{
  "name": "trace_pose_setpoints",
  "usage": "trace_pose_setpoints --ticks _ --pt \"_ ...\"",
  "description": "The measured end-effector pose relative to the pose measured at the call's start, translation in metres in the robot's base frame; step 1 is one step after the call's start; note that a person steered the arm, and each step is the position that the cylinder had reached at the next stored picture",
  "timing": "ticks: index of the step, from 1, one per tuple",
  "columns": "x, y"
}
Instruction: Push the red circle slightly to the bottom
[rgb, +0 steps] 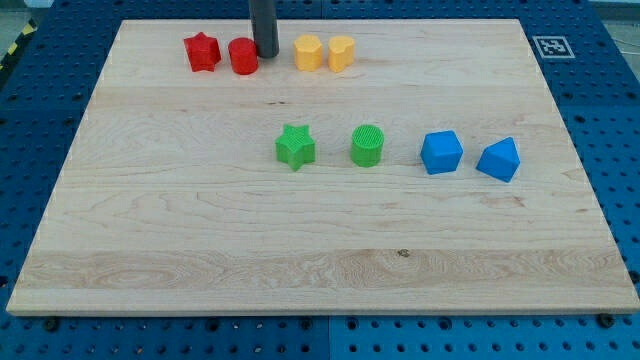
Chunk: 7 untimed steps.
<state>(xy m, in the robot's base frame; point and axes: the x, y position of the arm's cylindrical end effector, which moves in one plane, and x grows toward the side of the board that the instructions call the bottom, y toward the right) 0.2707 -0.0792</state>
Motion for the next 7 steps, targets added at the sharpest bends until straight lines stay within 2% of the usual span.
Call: trace_pose_setpoints --ticks 2,4,7 --pt "0.04 -0.014" --pt "0.046 -0.035" --pt "0.054 -0.031"
